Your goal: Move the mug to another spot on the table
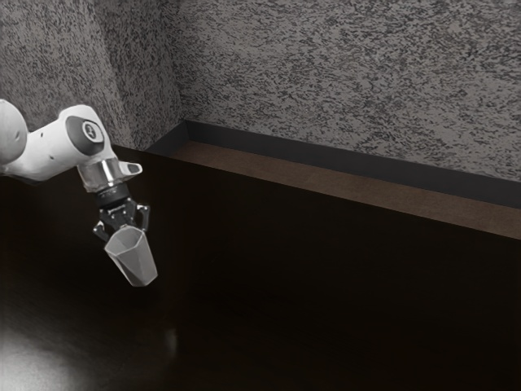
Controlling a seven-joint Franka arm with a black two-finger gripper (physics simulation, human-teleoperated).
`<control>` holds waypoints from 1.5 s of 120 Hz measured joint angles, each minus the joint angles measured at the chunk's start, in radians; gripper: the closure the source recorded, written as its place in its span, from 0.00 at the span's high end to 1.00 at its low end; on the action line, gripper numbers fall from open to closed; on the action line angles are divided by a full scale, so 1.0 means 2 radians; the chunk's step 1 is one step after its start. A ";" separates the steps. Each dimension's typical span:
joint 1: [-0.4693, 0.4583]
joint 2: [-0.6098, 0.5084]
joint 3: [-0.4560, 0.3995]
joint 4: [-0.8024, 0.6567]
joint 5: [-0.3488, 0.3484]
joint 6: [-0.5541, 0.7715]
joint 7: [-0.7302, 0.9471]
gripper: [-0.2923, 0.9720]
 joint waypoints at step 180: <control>0.008 0.026 -0.039 -0.039 -0.002 0.113 -0.123 0.69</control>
